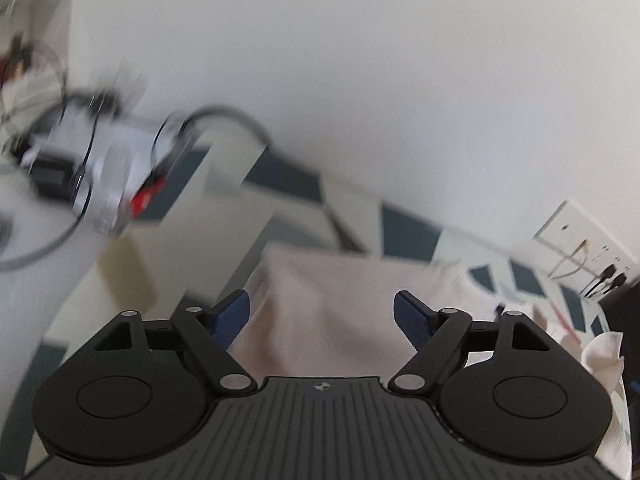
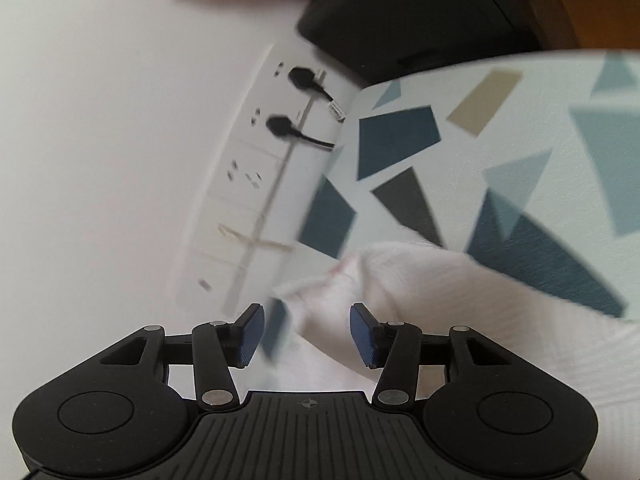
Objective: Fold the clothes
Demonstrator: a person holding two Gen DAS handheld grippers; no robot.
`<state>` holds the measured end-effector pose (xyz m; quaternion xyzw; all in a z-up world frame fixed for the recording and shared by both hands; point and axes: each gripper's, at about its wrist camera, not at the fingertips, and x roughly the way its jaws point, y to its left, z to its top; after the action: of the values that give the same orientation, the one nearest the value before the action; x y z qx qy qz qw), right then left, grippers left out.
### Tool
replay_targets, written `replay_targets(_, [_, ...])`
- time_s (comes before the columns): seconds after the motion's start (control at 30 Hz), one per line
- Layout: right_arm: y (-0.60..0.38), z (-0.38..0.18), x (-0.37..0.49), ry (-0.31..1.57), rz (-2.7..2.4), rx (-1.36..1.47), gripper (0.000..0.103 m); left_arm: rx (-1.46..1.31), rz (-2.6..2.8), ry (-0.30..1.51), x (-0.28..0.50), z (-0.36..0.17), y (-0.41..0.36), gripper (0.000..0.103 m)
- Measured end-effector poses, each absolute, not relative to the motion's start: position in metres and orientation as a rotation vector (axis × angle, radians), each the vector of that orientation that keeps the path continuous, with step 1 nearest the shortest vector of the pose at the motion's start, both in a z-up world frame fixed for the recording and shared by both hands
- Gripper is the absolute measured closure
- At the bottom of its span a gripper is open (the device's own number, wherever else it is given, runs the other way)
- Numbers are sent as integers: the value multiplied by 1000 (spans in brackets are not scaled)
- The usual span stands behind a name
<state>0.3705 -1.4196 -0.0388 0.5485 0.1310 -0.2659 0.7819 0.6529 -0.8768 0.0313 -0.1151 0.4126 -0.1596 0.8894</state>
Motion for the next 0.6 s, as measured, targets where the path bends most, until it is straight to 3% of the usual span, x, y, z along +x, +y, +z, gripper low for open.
replay_targets(0.13, [-1406,-38,378,348,-633,1023,57,-287,-351,935,640,11,-867,22])
replay_targets(0.3, [-1398,-52,407,419,-631,1054,55,-412,-317,1022,645,-12,-862,22])
replay_targets(0.37, [-1395,-51,427,459,-641,995,35,-491,-305,1031,650,-17,-859,22])
replay_targets(0.43, [-1394,-53,445,523,-653,948,36,-549,-290,1029,655,-22,-858,22])
replay_targets(0.5, [-1396,-58,459,584,-695,928,40,-596,-277,1018,659,-25,-858,22])
replay_targets(0.53, [-1400,-61,463,602,-717,937,52,-618,-271,1014,661,-26,-858,23])
replay_targets(0.57, [-1405,-65,464,600,-728,967,78,-634,-272,1012,663,-28,-858,24])
replay_targets(0.6, [-1411,-69,464,587,-724,1012,89,-639,-280,1012,666,-28,-859,37])
